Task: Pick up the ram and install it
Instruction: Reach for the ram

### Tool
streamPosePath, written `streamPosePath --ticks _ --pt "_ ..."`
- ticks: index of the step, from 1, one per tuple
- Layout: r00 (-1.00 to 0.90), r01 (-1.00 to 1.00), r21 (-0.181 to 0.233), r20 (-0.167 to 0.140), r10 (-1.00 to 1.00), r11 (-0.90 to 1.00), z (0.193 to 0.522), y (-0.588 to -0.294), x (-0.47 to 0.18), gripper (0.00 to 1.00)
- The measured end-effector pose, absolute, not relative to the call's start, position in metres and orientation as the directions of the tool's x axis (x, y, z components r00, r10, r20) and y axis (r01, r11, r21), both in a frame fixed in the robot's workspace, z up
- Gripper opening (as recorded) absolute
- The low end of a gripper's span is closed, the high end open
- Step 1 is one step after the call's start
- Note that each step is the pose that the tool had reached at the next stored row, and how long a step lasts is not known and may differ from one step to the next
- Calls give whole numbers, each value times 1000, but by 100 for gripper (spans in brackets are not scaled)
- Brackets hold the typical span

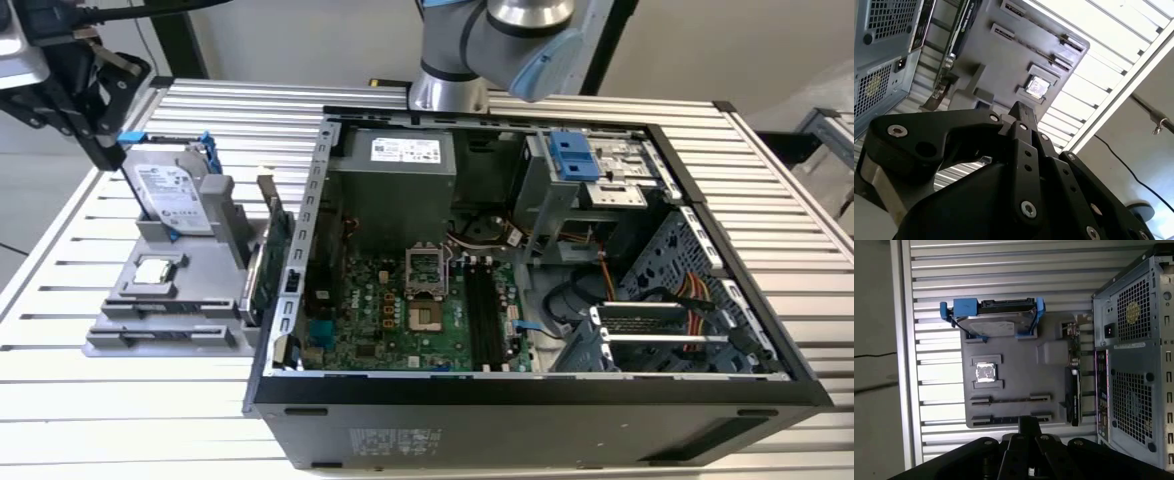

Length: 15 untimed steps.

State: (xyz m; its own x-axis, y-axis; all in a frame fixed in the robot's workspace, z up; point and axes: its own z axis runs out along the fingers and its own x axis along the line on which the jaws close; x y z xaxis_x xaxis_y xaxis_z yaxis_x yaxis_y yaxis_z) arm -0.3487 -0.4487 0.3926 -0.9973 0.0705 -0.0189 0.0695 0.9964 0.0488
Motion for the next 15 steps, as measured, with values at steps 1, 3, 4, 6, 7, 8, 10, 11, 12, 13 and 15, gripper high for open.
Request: streamPosePath --ticks 1,3,4,6,7,8,10,11,12,13,15 --pt "-997 69 49 -19 70 996 393 -450 -349 0" --pt "-998 65 49 -19 66 997 393 -453 -349 0" --pt "-998 63 49 -19 64 997 393 -455 -349 0" --pt "-998 60 49 -19 61 997 393 -458 -349 0" --pt "-998 58 49 -19 59 997 393 -460 -349 0" --pt "-998 56 49 -19 57 997 393 -461 -350 0" --pt "-998 51 49 -19 52 997 393 -464 -350 0" --pt "-999 50 49 -19 51 998 393 -465 -350 0" --pt "-999 48 49 -19 49 998 393 -467 -350 0" --pt "-999 46 49 -19 47 998 393 -468 -350 0" --pt "-999 43 49 -19 44 998 393 -470 -351 0"
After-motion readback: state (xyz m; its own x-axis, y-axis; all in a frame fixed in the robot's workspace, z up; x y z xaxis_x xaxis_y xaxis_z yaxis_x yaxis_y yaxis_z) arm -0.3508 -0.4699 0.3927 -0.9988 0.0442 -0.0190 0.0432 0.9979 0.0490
